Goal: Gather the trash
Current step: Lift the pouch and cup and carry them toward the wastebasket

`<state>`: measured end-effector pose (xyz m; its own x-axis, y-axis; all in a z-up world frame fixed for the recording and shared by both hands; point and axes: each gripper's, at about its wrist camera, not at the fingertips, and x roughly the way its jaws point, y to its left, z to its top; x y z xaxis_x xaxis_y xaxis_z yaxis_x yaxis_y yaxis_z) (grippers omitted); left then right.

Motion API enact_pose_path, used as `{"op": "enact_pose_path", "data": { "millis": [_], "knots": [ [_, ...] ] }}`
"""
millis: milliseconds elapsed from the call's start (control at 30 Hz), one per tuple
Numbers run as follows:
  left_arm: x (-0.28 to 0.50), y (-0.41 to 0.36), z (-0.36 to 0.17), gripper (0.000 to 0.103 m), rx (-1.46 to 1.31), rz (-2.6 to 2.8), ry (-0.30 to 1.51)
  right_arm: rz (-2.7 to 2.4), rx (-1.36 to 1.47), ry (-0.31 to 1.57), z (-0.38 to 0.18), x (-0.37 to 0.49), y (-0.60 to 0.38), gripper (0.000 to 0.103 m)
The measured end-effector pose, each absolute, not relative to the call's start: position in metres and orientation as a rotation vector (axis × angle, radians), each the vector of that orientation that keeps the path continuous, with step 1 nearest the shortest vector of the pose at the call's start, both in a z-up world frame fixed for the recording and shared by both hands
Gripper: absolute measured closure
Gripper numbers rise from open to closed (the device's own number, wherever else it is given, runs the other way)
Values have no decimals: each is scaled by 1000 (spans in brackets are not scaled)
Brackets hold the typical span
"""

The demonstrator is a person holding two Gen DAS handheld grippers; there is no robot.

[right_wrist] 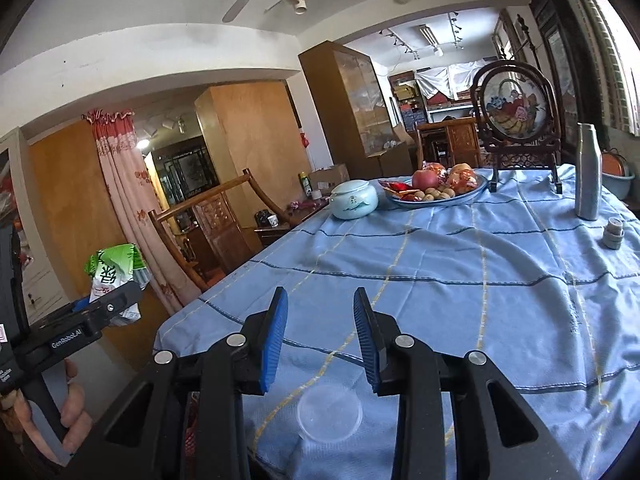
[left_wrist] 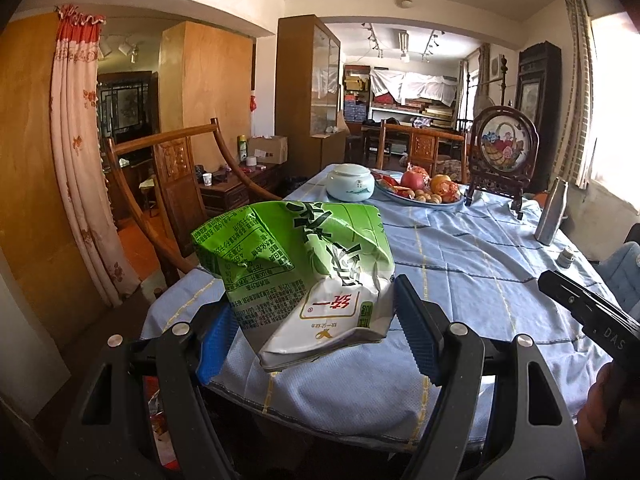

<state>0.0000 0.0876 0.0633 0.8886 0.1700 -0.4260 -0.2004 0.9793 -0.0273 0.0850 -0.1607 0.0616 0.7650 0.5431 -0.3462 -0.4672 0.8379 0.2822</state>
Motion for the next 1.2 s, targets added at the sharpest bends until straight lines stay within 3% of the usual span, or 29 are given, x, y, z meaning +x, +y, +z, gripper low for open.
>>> {"op": "enact_pose_path", "data": {
  "millis": [33,100,167,200,233,267,667,733,800,1200],
  "knots": [
    [-1,87,63,31,-72,195,437,549,186,434,60,86,-164,71],
    [0,86,63,31,-73,195,444,535,189,453,55,93,-166,87],
    [4,83,60,31,-68,193,454,528,194,497,47,104,-169,85],
    [7,82,58,31,-66,191,460,532,184,524,41,108,-169,77],
    [11,81,53,31,-69,182,475,540,154,559,33,111,-165,62],
    [15,80,47,31,-80,164,495,539,128,606,18,112,-160,40],
    [38,96,23,31,-124,122,560,570,-4,681,-23,104,-112,40],
    [37,101,21,31,-122,136,558,548,-37,694,-28,108,-106,52],
    [35,104,21,31,-123,142,557,535,-30,694,-30,110,-106,54],
    [2,163,33,31,-172,323,522,640,42,552,32,112,-104,54]
  ]
}}
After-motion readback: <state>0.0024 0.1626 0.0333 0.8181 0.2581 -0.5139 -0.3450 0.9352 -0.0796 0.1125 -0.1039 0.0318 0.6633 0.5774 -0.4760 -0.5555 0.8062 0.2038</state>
